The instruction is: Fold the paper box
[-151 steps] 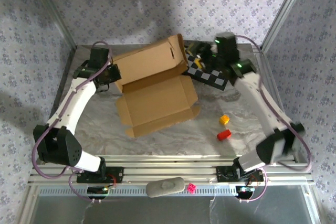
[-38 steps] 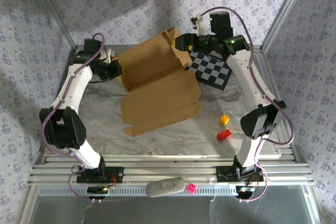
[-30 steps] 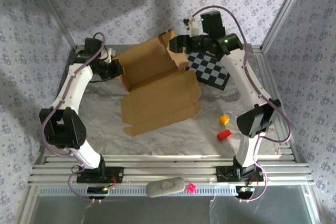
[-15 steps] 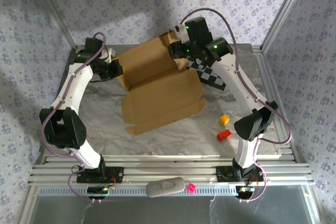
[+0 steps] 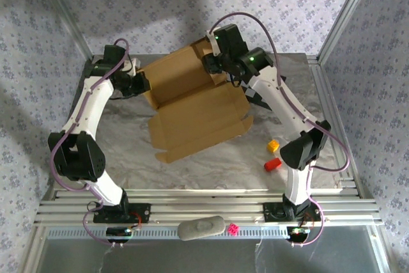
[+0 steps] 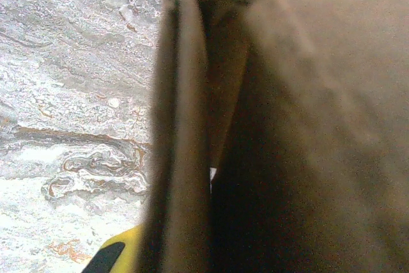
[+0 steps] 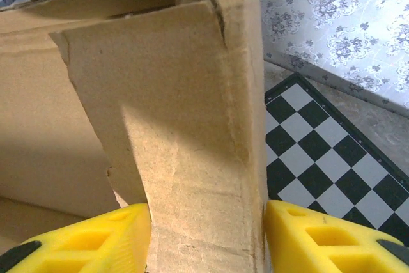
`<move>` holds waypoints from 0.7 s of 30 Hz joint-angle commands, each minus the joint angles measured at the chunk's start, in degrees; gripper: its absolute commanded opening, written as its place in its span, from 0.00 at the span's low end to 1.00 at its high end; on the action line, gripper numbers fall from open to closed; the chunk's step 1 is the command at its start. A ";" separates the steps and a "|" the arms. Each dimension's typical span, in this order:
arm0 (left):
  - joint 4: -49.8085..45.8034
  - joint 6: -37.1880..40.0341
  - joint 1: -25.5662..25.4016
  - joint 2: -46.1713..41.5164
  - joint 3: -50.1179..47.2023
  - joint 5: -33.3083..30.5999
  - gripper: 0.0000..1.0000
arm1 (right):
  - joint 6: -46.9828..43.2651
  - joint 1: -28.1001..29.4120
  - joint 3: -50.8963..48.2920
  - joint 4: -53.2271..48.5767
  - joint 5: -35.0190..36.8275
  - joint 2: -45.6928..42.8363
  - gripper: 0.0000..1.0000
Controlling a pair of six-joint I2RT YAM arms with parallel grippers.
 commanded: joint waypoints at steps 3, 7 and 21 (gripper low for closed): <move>-0.14 -0.14 -0.33 0.11 2.97 1.99 0.00 | 1.22 -2.39 -0.08 0.06 -9.33 -0.40 0.51; 0.18 0.29 -0.41 0.22 3.15 2.61 0.00 | 2.12 -4.63 1.25 -0.06 -17.09 0.28 0.49; 3.22 2.08 -1.56 -0.69 3.31 5.34 0.00 | 0.07 -4.06 3.76 -1.77 -9.22 3.68 0.47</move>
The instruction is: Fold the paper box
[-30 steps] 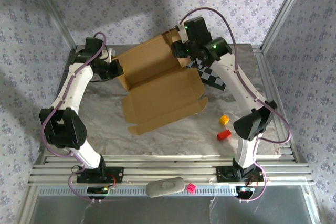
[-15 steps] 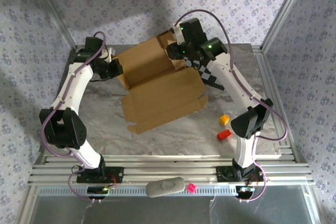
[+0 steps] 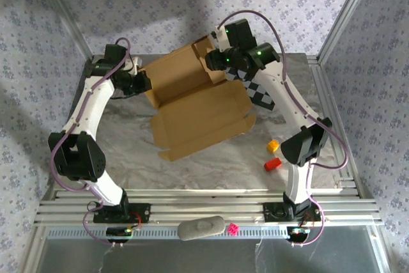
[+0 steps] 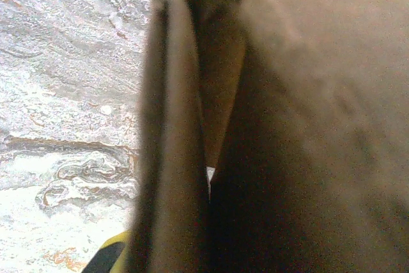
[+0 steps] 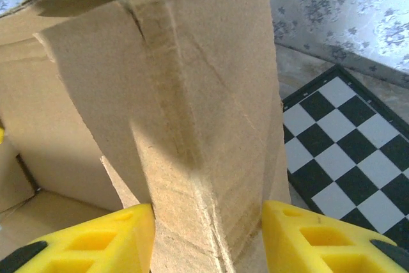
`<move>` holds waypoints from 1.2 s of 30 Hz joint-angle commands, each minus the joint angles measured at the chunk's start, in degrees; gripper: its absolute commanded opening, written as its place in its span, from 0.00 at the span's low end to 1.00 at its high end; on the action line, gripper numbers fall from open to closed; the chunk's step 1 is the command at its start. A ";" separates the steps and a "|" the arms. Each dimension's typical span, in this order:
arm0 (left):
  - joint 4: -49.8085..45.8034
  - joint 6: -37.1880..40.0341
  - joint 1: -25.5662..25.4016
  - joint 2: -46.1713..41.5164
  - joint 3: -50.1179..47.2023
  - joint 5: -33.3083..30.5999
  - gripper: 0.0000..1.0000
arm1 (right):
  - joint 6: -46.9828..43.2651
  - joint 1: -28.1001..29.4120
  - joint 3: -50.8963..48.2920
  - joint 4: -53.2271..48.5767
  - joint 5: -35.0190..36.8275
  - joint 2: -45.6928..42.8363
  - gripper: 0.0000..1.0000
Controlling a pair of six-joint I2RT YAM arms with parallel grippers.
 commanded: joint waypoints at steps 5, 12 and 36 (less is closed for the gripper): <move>2.12 1.22 -0.91 -0.71 3.46 5.14 0.00 | -1.74 3.04 3.36 -1.96 11.91 3.53 0.43; 1.78 1.20 -0.90 -0.72 3.84 4.67 0.00 | -2.15 5.31 3.94 -1.42 21.79 4.64 0.12; 1.48 -0.09 -0.86 -0.37 4.53 3.96 0.00 | -1.46 3.83 0.70 -0.60 13.91 1.42 0.12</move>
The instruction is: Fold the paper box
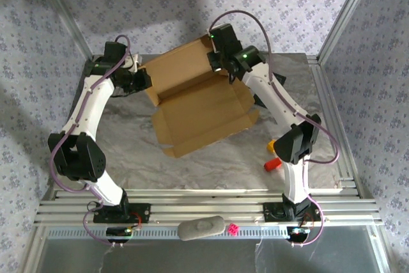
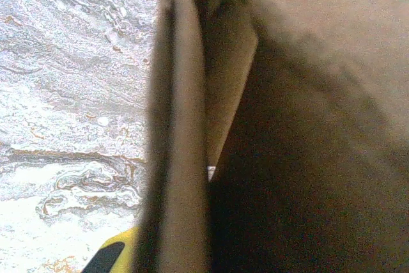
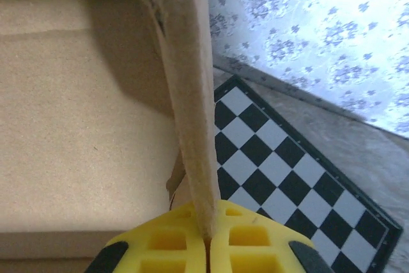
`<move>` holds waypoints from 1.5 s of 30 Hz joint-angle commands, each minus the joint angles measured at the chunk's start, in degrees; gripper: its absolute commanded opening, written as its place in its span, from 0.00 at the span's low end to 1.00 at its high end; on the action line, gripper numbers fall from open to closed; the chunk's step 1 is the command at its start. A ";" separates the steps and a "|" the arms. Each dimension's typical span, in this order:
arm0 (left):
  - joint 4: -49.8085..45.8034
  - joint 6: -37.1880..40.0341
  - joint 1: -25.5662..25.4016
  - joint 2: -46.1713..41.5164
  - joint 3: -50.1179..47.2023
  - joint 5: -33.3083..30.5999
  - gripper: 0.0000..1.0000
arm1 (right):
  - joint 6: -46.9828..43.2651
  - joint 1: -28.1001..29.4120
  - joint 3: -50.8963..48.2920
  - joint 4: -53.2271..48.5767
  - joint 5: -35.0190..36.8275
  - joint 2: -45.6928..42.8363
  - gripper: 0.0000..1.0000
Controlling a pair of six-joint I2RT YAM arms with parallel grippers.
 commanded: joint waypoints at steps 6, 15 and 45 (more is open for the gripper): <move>1.70 -0.27 -0.45 -0.36 2.89 4.63 0.00 | -0.24 -0.73 -2.50 -1.83 -5.58 -2.13 0.25; 1.32 -0.18 -0.43 -0.61 2.99 4.55 0.00 | -0.98 -1.08 -1.59 -1.44 -2.00 -0.31 0.28; -0.82 -2.91 -1.76 0.28 4.04 -0.48 0.00 | 0.09 6.17 -1.44 -0.71 18.76 -5.36 0.46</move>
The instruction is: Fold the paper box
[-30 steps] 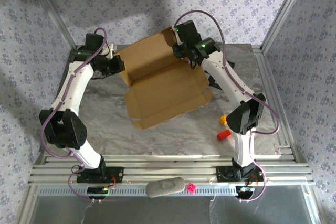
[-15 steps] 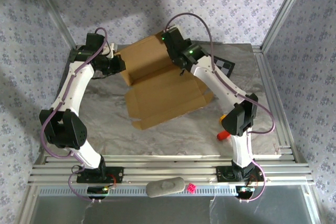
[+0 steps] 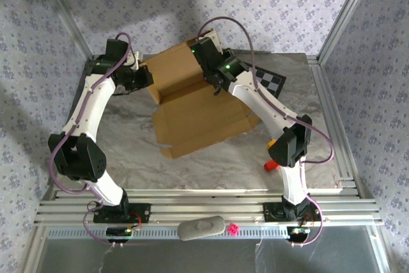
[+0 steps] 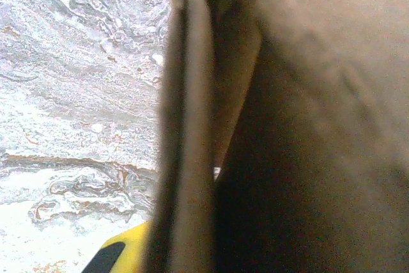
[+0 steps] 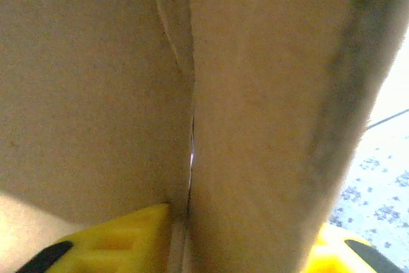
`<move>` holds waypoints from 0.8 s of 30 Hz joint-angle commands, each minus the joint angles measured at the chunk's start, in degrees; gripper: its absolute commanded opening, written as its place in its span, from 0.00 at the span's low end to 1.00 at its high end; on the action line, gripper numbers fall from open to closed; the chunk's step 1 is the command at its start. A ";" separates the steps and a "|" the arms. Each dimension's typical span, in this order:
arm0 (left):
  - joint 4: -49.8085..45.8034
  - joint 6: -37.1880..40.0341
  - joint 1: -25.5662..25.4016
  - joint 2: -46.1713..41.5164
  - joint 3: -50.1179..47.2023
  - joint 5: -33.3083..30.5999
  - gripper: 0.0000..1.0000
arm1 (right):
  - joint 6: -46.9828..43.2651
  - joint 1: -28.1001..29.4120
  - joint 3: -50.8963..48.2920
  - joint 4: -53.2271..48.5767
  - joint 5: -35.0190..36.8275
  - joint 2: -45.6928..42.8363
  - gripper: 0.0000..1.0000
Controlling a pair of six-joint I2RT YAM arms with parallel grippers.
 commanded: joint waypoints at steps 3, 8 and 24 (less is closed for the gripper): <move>-0.48 -0.68 -0.32 0.36 1.88 1.15 0.00 | 4.10 -2.68 1.80 -1.72 -15.74 -8.11 0.54; -0.39 -0.81 -0.39 0.87 2.27 1.15 0.00 | 5.57 -4.78 1.85 -1.29 -22.39 -10.72 0.58; -1.27 -0.50 -0.50 2.12 4.29 1.32 0.00 | 2.74 -5.74 7.30 -3.32 -18.77 -4.06 0.47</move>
